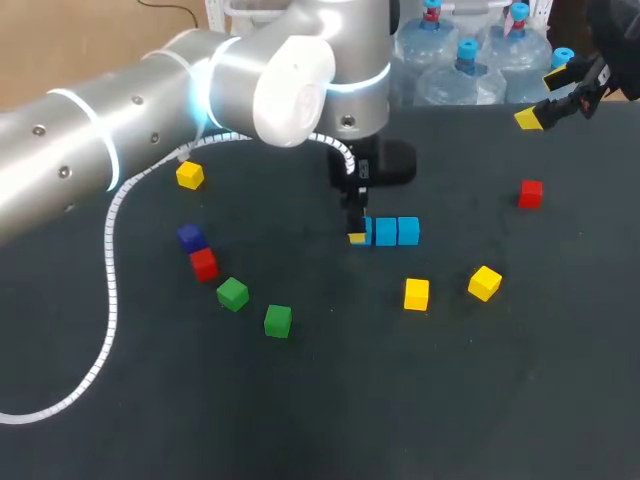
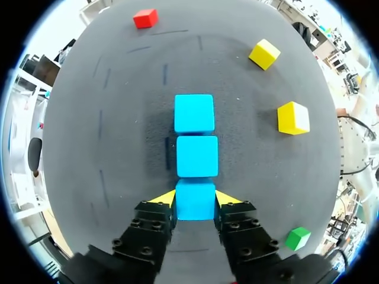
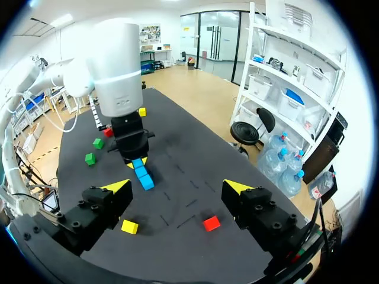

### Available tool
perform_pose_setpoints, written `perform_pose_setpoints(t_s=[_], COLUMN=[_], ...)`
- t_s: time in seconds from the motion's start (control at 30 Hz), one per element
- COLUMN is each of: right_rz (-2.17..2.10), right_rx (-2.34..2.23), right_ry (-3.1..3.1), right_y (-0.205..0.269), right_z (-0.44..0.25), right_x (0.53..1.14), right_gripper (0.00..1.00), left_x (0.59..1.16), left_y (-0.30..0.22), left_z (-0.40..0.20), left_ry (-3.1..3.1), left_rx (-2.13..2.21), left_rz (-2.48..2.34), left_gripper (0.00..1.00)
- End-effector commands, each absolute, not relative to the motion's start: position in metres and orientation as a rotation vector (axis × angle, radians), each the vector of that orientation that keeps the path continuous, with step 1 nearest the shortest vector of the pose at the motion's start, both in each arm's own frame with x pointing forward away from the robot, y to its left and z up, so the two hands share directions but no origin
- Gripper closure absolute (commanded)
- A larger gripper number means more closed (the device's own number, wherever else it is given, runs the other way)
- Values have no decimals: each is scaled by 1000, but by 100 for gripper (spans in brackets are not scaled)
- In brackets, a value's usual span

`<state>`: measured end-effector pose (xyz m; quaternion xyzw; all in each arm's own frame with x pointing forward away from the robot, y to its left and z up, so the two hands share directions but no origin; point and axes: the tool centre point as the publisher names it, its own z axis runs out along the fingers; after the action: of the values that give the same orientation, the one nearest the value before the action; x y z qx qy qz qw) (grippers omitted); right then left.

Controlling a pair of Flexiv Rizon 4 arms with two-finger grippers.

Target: Place the blue cubes, place green cubes on the blue cubes, place the yellow cubes on the green cubes, then place the red cubes on the yellow cubes, and place purple cube on the red cubes.

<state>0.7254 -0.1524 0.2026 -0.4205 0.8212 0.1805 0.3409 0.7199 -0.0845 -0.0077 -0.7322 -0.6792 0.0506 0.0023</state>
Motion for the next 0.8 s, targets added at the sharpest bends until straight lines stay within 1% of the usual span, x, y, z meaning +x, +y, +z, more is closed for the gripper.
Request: perform_pose_setpoints(t_s=[0.03,0.37,0.8], right_rz=[468,468,468], right_rx=[-1093,-1093,-1093], right_ry=[2137,2137,2137], right_y=[-153,-153,-153], right_z=[203,203,203], right_x=[725,725,725], right_gripper=[0,0,0], left_x=[719,719,719], left_y=[-84,-83,-82], left_z=[-7,-7,-8], left_ry=[-2121,-2122,-2125], left_rx=[-2301,-2299,-2293], left_rz=[156,153,157], left_gripper=[86,85,89])
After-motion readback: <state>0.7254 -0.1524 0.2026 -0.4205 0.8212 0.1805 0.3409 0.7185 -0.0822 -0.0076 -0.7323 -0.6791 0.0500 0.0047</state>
